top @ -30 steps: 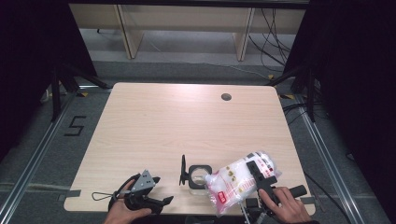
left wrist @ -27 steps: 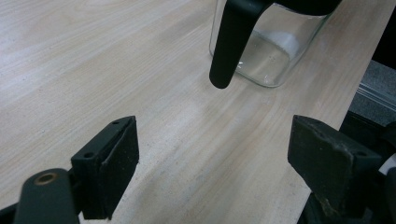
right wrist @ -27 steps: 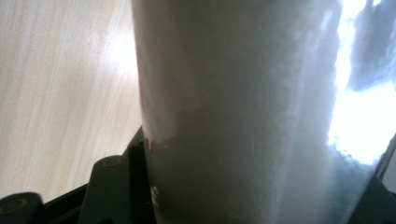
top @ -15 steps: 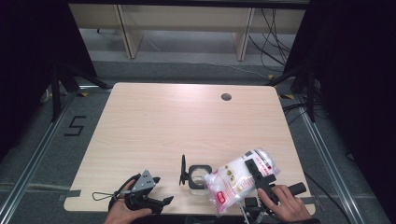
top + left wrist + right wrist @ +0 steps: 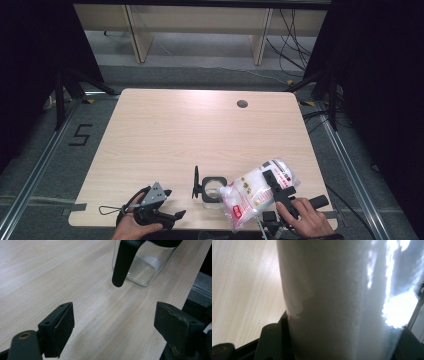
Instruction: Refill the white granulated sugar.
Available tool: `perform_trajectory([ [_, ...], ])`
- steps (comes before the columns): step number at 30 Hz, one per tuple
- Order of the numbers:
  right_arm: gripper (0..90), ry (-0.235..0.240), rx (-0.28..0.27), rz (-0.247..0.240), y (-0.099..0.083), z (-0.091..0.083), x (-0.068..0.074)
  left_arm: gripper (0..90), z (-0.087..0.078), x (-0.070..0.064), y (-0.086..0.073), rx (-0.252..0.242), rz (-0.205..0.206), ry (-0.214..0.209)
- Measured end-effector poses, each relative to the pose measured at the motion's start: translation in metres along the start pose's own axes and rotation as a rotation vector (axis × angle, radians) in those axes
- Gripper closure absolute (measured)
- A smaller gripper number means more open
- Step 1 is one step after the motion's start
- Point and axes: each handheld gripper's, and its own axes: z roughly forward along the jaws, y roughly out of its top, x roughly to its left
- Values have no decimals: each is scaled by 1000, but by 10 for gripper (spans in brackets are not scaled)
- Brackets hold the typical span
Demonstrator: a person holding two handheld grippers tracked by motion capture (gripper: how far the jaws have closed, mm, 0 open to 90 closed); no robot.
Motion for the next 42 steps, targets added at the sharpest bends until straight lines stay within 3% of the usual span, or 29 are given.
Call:
perform_trajectory([
  [5, 431, -13, -14, -10, -1, 0, -3, 161, 0, 1, 0, 6, 9, 2],
  [8, 431, -10, -3, -16, -2, 0, -2, 161, 1, -1, 0, -12, -10, -4],
  [9, 431, 16, 4, -47, -2, -1, -6, 161, 1, -1, 0, -13, -8, -4],
  [10, 431, 19, 13, -47, -1, -2, -7, 161, 1, -1, 0, -13, -8, -3],
  [18, 431, 4, 7, -65, -2, -1, -9, 161, 1, -1, 0, -14, -14, -4],
  [22, 431, 14, 21, -40, -3, -3, -9, 161, 0, 1, 0, -1, 3, 1],
  [23, 431, 7, 14, -50, -2, -2, -10, 161, 0, 1, 0, -1, 2, 1],
  [24, 431, -34, -11, -73, -3, 0, -9, 161, 0, 1, 0, -1, 3, 0],
  [25, 431, 15, 26, -78, -2, -2, -11, 161, 0, 1, 0, -1, 4, 1],
  [28, 431, -17, 9, -35, -2, -1, -7, 161, 0, 1, 0, 4, 6, 6],
  [29, 430, 16, 30, -45, -1, -1, -9, 161, 0, 1, 0, 0, 3, 0],
  [30, 430, 16, 30, -45, -1, -1, -9, 161, 0, 1, 0, 0, 3, 0],
  [31, 431, -1, 8, -107, -2, 0, -13, 161, 0, 1, 0, -1, 0, -3],
  [32, 431, 1, 6, -97, -1, 1, -13, 161, 0, 1, 0, 0, 5, 1],
  [33, 430, -4, 4, -118, -2, 1, -16, 161, 0, 1, 0, 2, 7, 5],
  [39, 430, 0, 3, -103, -1, 1, -14, 161, 1, -1, 0, -11, -11, -3],
  [41, 431, 2, 1, -122, -1, 1, -16, 161, 2, -1, 0, -18, -14, -6],
  [42, 430, 0, -6, -103, -2, 1, -15, 161, 1, -1, 0, -18, -14, -5],
])
